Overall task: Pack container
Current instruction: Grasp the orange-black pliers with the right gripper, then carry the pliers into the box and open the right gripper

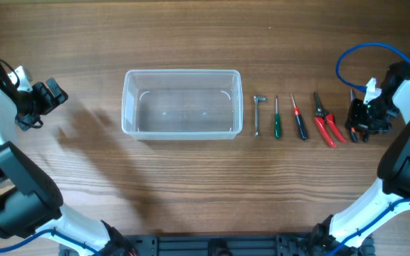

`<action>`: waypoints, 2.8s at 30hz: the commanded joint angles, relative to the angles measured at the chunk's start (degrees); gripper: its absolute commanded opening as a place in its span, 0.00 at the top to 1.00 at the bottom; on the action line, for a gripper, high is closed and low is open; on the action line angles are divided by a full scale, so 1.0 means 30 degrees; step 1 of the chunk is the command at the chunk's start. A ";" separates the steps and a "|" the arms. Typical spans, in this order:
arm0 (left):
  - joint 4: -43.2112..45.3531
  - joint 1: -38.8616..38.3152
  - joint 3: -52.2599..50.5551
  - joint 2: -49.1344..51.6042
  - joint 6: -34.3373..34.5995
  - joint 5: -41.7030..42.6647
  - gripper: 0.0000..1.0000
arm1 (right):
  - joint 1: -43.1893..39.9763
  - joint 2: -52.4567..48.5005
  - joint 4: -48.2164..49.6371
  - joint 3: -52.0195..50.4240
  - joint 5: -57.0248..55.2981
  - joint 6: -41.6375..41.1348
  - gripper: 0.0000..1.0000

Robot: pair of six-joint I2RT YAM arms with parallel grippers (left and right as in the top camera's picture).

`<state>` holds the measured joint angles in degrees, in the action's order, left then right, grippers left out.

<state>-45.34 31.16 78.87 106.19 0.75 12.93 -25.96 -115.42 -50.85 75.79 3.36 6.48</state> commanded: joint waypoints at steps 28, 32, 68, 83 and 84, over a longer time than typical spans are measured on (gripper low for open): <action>0.0058 0.0080 0.0342 0.0036 0.0029 0.0022 0.00 | 1.5482 0.7125 0.0240 0.8663 0.4889 0.6033 0.96; 0.0058 0.0080 0.0342 0.0036 0.0029 0.0022 0.00 | 1.9387 0.4896 0.0321 0.8663 0.4422 1.0783 0.96; 0.0058 0.0080 0.0342 0.0036 0.0029 0.0022 0.00 | 2.0509 0.0015 0.3716 0.9843 -0.2492 0.6441 0.43; 0.0058 0.0080 0.0342 0.0036 0.0029 0.0022 0.00 | 0.6113 0.6754 -0.4153 0.7898 -0.0714 -0.0721 0.34; 0.0058 0.0080 0.0342 0.0036 0.0036 0.0022 0.00 | 0.5639 0.6375 -0.4124 0.7111 -0.0299 -0.0714 0.35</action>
<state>-45.32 31.16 78.87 106.19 0.73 12.93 -4.69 -89.80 -61.78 104.31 -5.32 7.79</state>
